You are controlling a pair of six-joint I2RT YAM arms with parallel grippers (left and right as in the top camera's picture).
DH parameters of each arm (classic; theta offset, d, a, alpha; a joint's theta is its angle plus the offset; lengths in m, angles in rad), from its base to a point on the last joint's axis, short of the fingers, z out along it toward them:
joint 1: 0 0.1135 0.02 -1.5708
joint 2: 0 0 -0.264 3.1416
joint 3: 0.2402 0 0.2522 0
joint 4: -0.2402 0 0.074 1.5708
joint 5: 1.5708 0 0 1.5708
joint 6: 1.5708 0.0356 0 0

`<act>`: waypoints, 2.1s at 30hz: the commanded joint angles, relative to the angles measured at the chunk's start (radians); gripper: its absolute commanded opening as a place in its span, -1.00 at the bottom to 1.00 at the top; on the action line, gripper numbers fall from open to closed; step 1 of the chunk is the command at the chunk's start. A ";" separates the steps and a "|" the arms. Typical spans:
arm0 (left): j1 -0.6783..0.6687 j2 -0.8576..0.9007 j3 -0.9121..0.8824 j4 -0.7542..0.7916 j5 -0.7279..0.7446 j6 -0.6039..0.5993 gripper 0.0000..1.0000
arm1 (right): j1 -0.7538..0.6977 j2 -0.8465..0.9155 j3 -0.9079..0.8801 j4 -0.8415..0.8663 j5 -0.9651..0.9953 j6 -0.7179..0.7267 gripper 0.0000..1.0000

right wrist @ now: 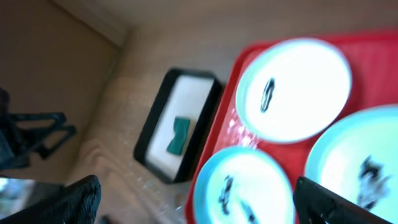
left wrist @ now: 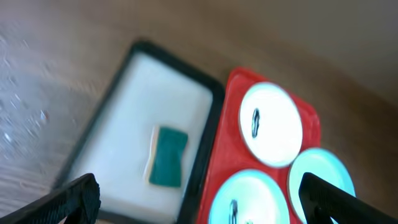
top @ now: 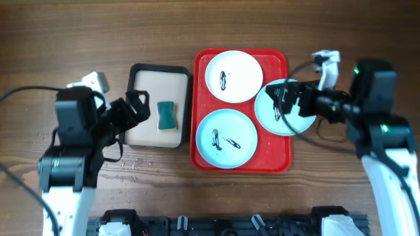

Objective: Clean dirty plates on tray and stack at the side
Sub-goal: 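Reach the right gripper to the right light-blue plate rim, left to sponge, then grasp the green sponge with the left gripper, pinch plate rim with right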

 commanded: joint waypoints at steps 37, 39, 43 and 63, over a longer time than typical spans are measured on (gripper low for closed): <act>-0.240 0.911 0.114 0.187 -0.238 0.038 -0.67 | 0.225 0.108 0.016 -0.243 0.321 0.003 0.21; -0.236 0.928 0.114 0.194 -0.277 0.038 -0.92 | 0.225 0.108 0.016 -0.243 0.321 0.003 0.19; -0.222 0.888 0.164 0.137 -0.230 0.039 -0.92 | 0.225 0.108 0.016 -0.243 0.318 0.003 0.15; -0.233 0.801 -0.016 0.181 -0.119 -0.029 -0.92 | 0.227 0.109 -0.010 -0.319 0.327 -0.013 -0.33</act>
